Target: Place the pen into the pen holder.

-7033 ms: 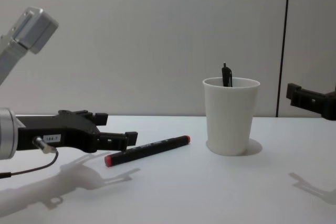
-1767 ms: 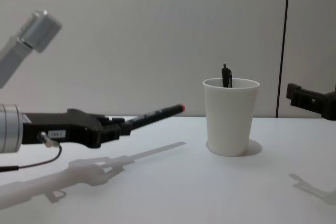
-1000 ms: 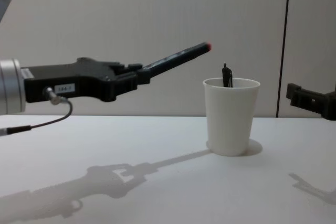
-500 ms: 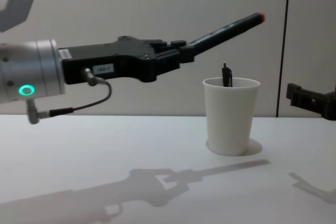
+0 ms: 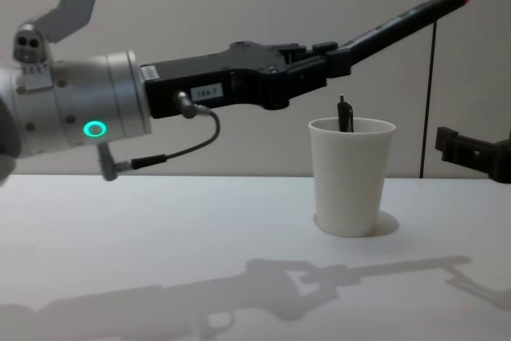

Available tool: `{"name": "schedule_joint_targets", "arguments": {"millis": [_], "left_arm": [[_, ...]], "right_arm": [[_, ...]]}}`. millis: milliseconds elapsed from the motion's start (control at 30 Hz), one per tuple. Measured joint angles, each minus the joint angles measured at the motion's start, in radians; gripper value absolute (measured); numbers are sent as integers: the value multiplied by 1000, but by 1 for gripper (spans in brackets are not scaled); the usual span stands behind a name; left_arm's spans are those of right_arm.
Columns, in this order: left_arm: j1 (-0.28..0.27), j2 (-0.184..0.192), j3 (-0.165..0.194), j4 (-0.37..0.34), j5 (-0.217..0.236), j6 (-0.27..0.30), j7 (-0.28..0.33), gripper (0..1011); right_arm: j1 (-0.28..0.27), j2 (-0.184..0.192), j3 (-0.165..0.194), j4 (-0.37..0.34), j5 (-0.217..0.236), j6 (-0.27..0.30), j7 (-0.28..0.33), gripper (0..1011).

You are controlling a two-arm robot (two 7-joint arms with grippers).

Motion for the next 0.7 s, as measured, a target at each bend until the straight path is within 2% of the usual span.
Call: {"name": "schedule_joint_targets", "arguments": {"millis": [333,700], "left_arm": [[-26,-46,11,61,-62,-8,-57,204],[-48,-73,26,111,-116,12,-114,203]], "right_arm": [[0,0,0,0,0,0,0,1001],[0,0,0,0,0,0,0,1001]]}}
